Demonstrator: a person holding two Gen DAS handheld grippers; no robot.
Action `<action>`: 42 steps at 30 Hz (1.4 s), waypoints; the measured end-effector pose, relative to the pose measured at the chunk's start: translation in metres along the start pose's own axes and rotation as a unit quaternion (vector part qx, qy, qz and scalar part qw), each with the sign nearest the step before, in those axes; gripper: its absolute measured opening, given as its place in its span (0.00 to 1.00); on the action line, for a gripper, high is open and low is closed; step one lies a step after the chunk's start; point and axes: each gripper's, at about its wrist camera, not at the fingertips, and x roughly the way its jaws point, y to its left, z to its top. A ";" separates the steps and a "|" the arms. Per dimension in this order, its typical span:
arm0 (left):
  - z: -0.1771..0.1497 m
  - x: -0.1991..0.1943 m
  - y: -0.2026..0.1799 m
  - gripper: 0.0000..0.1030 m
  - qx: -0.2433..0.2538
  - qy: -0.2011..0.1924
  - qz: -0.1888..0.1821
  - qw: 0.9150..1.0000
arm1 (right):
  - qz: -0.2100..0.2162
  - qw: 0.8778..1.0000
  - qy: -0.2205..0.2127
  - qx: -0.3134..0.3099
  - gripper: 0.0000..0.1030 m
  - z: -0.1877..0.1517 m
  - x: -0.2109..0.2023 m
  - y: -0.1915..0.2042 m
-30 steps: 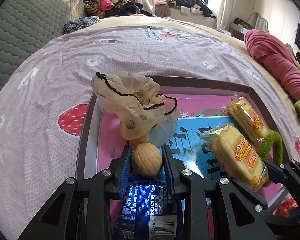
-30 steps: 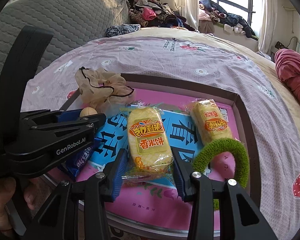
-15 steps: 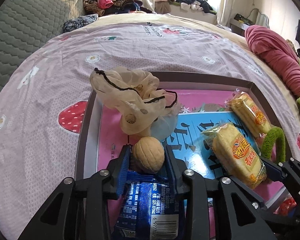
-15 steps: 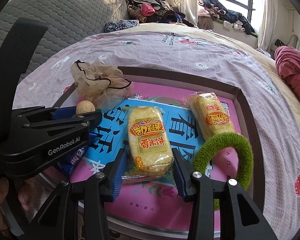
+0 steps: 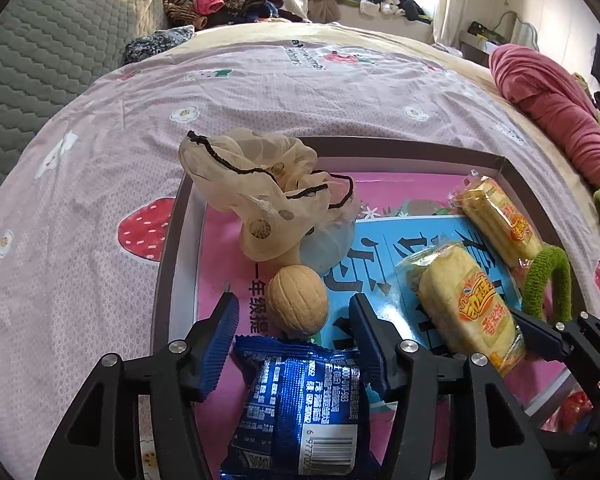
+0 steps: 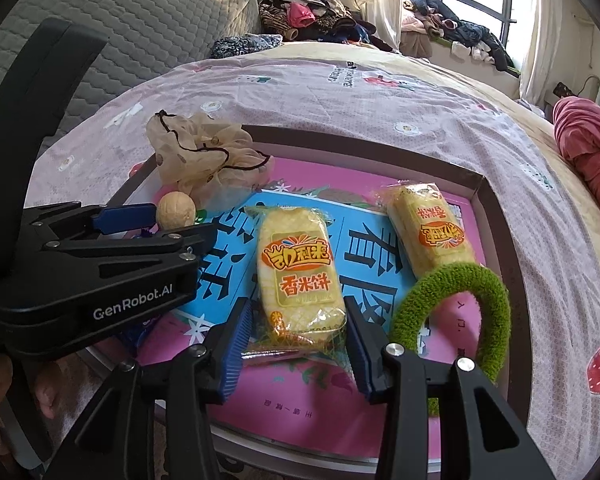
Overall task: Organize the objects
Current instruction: 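Open left tool releasing walnut while right tool releases bread package in tray, then withdraw both open tools back from the tray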
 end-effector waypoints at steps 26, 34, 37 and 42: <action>0.006 -0.044 0.013 0.81 -0.013 -0.031 0.002 0.999 | -0.013 1.000 -0.027 0.001 0.69 0.006 -0.036 -0.001; 0.005 -0.058 0.006 0.96 -0.002 -0.046 0.019 0.999 | -0.027 0.999 -0.035 0.002 0.77 0.007 -0.049 -0.002; 0.004 -0.062 0.004 0.96 -0.001 -0.047 0.017 0.999 | -0.035 0.999 -0.036 0.003 0.78 0.006 -0.054 -0.003; -0.001 -0.071 0.004 0.96 0.000 -0.052 0.022 0.998 | -0.056 0.998 -0.038 0.001 0.81 0.003 -0.065 -0.004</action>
